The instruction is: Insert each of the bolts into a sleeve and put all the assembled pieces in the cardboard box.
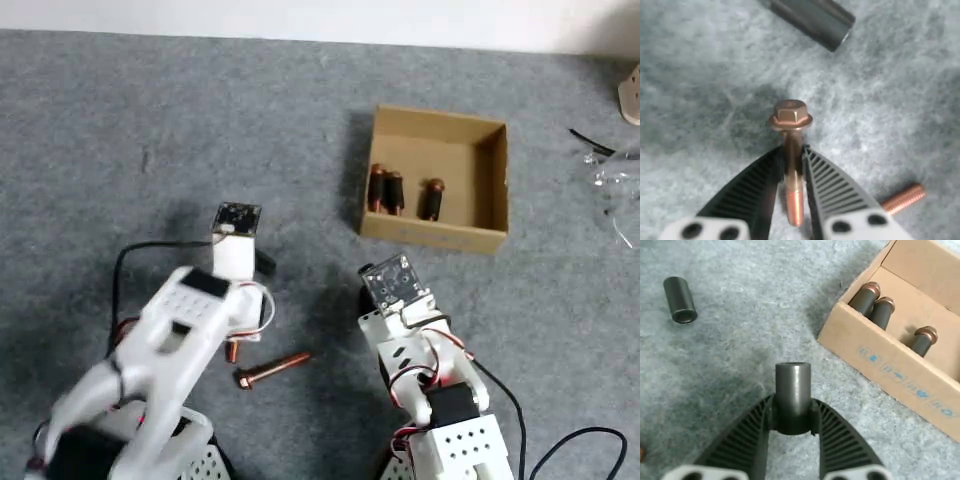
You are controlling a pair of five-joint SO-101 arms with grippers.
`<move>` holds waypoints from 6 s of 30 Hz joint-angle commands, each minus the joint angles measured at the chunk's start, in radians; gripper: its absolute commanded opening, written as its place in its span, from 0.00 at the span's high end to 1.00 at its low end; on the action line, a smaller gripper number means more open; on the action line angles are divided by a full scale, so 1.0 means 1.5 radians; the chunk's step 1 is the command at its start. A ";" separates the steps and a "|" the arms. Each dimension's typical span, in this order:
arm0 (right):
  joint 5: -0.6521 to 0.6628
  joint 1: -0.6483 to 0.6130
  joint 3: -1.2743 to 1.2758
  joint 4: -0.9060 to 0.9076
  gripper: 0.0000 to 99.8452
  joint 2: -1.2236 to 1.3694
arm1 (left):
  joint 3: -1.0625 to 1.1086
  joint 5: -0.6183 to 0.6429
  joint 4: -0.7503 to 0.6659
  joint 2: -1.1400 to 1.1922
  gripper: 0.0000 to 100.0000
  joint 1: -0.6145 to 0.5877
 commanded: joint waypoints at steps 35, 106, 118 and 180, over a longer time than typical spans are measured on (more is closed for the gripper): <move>0.005 0.007 0.030 -0.022 1.00 -0.010 | 0.230 -0.065 -0.079 -0.882 0.99 -0.011; -0.076 -0.137 0.083 -0.103 1.00 -0.187 | 0.417 0.082 -0.544 -0.921 0.99 0.087; -0.024 -0.177 0.083 -0.082 1.00 -0.184 | 0.417 0.137 -0.540 -0.921 0.99 0.175; -0.023 -0.177 0.082 -0.083 1.00 -0.185 | 0.419 0.222 -0.532 -0.859 0.99 0.125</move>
